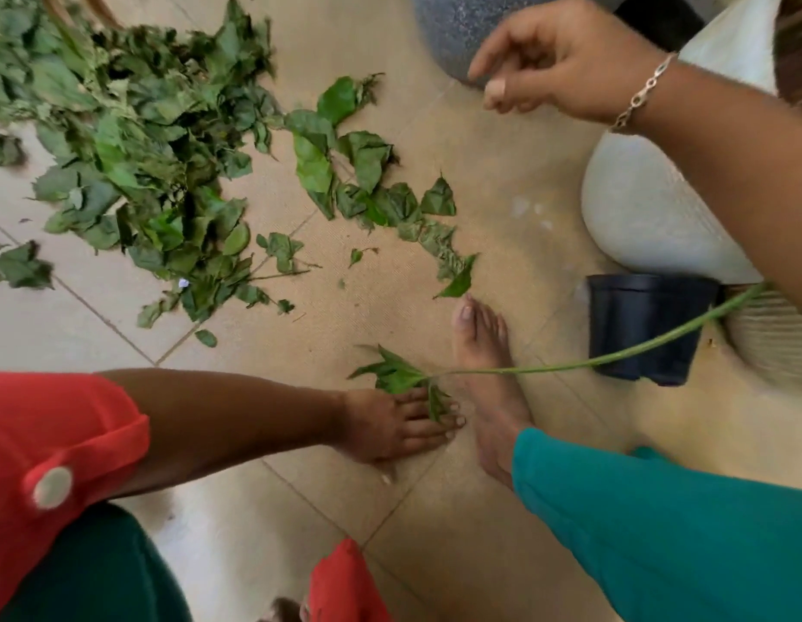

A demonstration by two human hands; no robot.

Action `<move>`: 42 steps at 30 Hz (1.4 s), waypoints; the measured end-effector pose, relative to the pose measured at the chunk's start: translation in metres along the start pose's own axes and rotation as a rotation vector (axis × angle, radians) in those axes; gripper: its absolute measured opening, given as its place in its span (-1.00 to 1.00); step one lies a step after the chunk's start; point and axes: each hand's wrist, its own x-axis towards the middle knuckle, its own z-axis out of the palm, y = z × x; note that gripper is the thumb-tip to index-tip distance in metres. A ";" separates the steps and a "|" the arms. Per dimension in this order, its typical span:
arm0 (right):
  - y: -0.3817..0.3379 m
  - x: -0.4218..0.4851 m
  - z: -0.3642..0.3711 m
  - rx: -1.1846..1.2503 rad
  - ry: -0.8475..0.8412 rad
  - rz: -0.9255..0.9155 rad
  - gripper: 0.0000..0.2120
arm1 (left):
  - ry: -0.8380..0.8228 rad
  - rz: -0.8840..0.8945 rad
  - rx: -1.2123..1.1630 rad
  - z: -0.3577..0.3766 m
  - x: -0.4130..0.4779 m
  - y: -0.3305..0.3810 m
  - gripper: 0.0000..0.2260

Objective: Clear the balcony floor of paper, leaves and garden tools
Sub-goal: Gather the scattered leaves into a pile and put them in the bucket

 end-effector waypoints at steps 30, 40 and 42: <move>0.022 0.040 0.136 -0.259 -0.302 0.577 0.02 | -0.138 -0.857 -0.216 -0.024 -0.133 -0.115 -0.46; -0.108 0.162 0.173 0.316 -0.179 0.158 -0.18 | -0.112 -1.363 -0.192 -0.033 -0.209 -0.128 -0.57; -0.090 0.172 0.167 0.453 -0.079 0.213 -0.33 | -0.026 -1.387 -0.140 -0.036 -0.207 -0.121 -0.65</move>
